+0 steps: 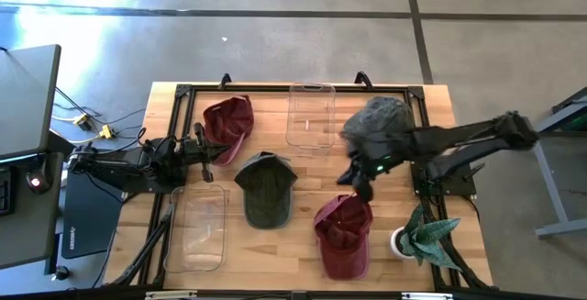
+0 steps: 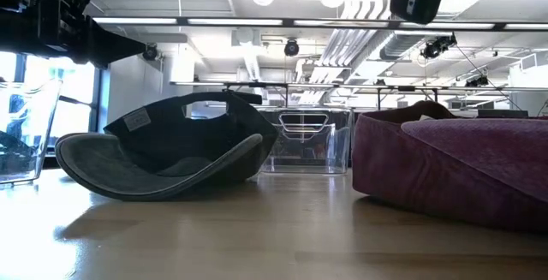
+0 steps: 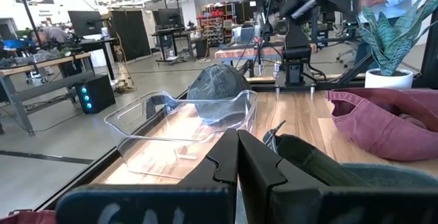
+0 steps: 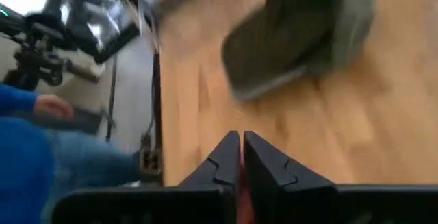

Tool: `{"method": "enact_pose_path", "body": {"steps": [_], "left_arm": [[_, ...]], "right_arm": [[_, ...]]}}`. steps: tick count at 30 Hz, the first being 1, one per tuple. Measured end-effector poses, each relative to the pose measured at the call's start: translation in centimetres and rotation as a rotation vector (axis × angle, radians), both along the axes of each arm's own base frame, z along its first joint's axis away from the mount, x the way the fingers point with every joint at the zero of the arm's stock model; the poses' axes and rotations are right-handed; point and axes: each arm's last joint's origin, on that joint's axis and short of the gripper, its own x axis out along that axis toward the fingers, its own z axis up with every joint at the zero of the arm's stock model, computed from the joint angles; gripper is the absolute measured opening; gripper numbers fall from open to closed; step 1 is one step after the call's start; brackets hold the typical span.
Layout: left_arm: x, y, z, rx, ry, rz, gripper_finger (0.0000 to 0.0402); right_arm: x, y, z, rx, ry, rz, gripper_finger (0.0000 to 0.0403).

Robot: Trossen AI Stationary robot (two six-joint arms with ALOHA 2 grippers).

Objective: Pick & Place hat
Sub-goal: Put the bottom maroon cap into the top transparent bin

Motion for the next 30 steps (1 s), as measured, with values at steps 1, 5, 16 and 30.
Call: {"method": "enact_pose_path", "body": {"steps": [1, 5, 16, 30], "left_arm": [[0.0, 0.0, 0.0, 0.000, 0.000, 0.000, 0.0001], [0.0, 0.0, 0.0, 0.000, 0.000, 0.000, 0.0001], [0.0, 0.0, 0.0, 0.000, 0.000, 0.000, 0.0001], [0.0, 0.0, 0.0, 0.000, -0.001, 0.000, 0.0001]], "right_arm": [[0.8, 0.4, 0.0, 0.050, 0.059, 0.003, 0.0033], [3.5, 1.4, -1.2, 0.304, 0.328, -0.072, 0.0088], [5.8, 4.6, -7.1, 0.510, 0.736, -0.517, 0.0265], [7.7, 3.7, -13.4, 0.370, 0.824, -0.972, 0.0249]]}}
